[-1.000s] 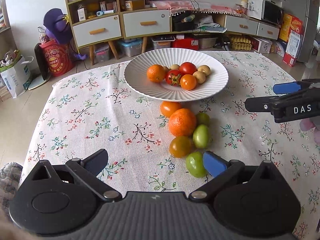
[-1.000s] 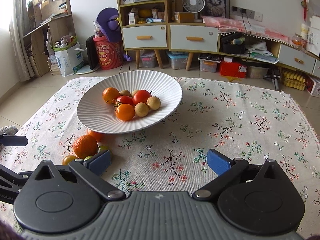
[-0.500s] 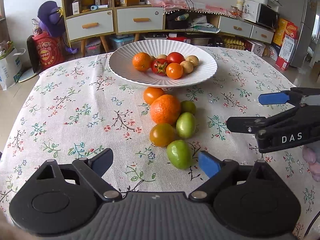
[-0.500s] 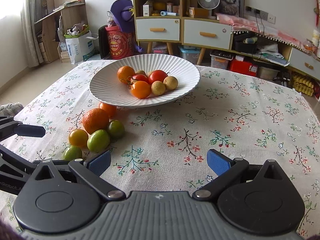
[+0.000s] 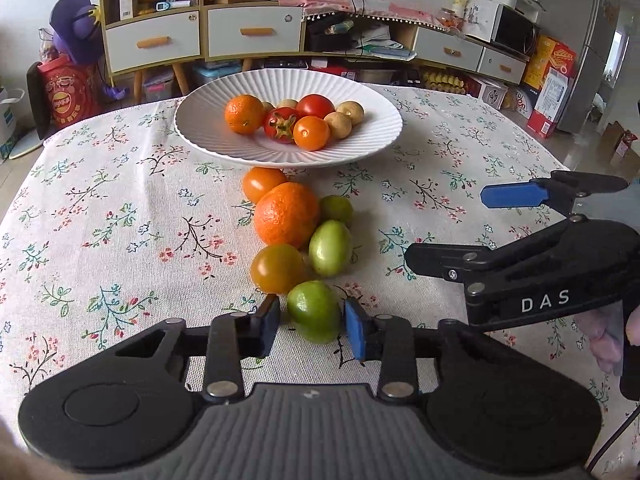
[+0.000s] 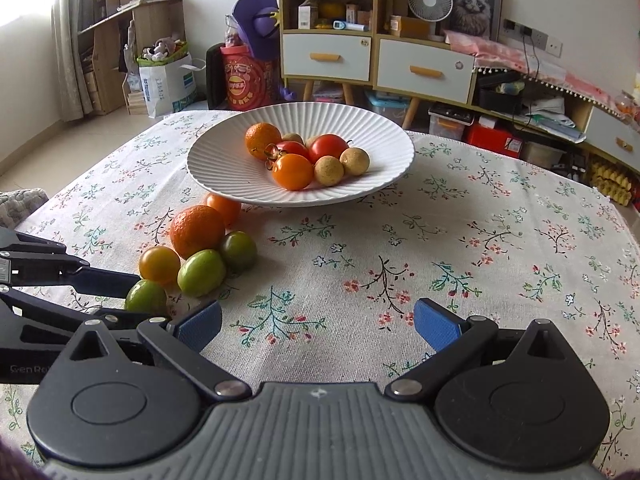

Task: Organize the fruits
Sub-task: 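Close the left tool on a green tomato while the right tool grasps another green tomato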

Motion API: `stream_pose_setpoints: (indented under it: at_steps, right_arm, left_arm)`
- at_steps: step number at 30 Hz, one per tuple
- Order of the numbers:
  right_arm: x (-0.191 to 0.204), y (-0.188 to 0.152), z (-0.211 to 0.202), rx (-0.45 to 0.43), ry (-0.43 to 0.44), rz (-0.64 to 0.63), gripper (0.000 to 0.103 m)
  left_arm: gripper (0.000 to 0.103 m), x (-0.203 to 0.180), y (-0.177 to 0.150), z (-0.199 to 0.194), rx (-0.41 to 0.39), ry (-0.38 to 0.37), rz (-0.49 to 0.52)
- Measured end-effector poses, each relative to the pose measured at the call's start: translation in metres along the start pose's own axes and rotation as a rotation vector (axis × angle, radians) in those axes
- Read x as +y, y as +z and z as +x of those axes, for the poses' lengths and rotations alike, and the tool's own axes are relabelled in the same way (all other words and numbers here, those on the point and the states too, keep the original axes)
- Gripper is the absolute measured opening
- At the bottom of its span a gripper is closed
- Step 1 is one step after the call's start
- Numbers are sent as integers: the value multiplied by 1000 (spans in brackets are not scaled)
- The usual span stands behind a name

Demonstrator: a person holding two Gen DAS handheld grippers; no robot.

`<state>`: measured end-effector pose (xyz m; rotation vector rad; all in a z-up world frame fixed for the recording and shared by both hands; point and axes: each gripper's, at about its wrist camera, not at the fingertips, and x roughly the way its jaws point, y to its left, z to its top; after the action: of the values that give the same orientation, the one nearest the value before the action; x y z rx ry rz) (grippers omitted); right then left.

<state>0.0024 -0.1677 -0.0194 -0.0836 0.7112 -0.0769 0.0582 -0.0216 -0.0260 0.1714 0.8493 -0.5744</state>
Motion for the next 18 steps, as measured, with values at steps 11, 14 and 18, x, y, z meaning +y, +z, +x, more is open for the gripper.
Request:
stream_pose_setpoints:
  at_steps: [11, 14, 18]
  right_arm:
    - [18, 3, 1, -40, 103, -30, 90]
    - [24, 5, 3, -44, 140, -40, 79]
    - [32, 9, 8, -37, 167, -52, 67]
  left_arm:
    - [23, 12, 1, -9, 52, 92, 4]
    - [23, 17, -1, -10, 72, 102, -4]
    - [23, 21, -2, -13, 82, 107, -7]
